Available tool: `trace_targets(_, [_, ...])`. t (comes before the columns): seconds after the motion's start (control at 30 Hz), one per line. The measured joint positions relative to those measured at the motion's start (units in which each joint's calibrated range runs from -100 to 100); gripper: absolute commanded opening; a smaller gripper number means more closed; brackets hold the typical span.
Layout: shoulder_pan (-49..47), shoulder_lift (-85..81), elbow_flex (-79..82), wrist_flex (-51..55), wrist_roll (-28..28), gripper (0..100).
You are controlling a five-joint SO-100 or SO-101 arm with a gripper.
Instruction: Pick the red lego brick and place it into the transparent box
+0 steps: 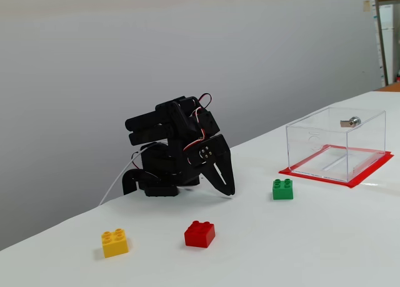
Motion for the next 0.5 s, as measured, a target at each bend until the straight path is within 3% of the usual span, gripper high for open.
trace_targets(0.2, [-0.1,0.0,0.0,-0.1,0.0,2])
trace_targets(0.5, [2.5,0.0,-2.3,-8.6,-0.1,2])
